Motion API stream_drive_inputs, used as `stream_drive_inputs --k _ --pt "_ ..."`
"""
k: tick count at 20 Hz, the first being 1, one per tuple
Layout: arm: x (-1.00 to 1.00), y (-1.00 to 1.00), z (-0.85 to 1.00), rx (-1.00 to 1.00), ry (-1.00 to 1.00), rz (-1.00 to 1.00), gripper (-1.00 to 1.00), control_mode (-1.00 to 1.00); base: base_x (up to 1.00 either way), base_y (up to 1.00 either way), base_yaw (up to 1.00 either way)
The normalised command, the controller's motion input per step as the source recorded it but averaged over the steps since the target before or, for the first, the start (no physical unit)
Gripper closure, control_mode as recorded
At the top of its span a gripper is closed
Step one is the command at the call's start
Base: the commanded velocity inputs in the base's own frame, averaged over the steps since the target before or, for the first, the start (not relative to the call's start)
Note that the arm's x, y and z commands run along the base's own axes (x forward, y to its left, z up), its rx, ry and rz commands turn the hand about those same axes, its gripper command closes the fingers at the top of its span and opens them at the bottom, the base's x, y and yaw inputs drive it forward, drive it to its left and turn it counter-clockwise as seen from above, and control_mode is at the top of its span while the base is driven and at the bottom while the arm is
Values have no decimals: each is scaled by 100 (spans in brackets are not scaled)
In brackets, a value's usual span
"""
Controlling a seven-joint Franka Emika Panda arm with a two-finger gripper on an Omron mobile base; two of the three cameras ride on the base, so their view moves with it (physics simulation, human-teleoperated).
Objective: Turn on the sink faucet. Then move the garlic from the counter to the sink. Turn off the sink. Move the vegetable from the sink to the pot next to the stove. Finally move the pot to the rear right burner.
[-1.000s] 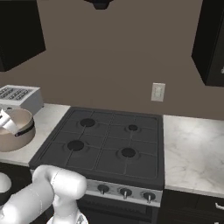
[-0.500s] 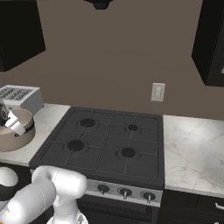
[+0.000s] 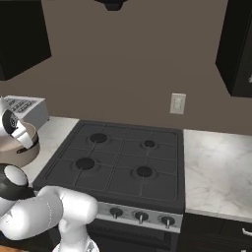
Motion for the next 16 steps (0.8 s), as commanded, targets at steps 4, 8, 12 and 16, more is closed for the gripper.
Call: stream_drive_inputs --k 4,8,12,16 --pt "9 0 -9 0 5 -1 -100 -100 0 0 0" --pt "1 0 -17 0 0 -2 -100 -100 0 0 0" --pt "0 0 -18 0 0 -1 -100 -100 0 0 0" --pt "1 0 -18 0 0 -1 -100 -100 0 0 0"
